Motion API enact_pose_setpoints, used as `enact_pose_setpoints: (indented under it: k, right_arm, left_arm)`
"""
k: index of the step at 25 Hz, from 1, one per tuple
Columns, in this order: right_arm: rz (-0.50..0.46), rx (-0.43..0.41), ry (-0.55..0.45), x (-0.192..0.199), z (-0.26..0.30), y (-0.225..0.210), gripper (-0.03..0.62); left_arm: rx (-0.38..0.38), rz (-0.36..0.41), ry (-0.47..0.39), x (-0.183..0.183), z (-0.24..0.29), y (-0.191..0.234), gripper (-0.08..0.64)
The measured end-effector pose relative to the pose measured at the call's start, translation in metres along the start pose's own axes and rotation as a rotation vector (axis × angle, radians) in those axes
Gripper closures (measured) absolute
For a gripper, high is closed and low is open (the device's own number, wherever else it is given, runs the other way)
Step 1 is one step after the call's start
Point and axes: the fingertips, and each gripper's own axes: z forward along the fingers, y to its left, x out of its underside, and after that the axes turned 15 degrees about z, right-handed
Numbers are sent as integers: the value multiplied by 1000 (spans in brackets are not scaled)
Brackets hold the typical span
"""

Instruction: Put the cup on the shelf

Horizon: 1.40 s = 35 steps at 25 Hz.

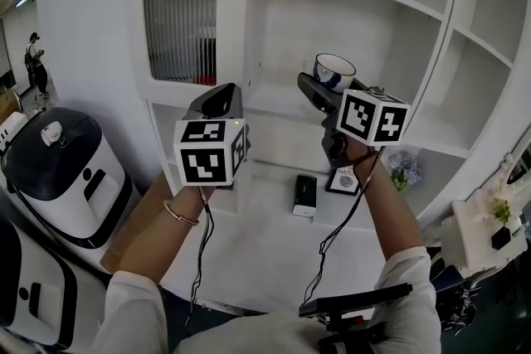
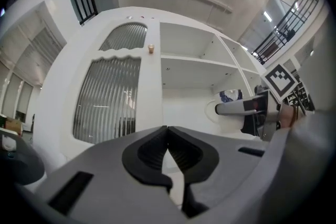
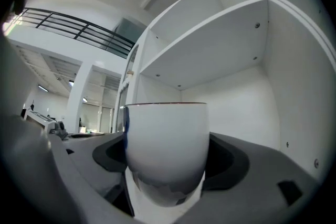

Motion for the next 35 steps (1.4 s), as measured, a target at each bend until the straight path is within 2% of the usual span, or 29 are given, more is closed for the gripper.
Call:
enact_pose_setpoints:
  k: [10, 15, 24, 29, 35]
  right_arm:
    - [-81, -21, 103, 8, 65, -10, 198]
    - [-67, -49, 149, 12, 93, -15, 198]
    - [-76, -27, 231, 22, 135, -41, 198]
    - [-49, -43, 256, 30, 155, -52, 198]
    - [-45, -19, 323, 45, 172, -60, 198]
  left_arm:
    - [-79, 68, 4, 1, -9, 18, 552]
    - [-123, 112, 15, 6, -13, 26, 552]
    - [-132, 20, 50, 28, -12, 29, 552]
    - [-159, 33, 63, 34, -9, 32, 552]
    - [-190, 88, 59, 39, -10, 34, 552]
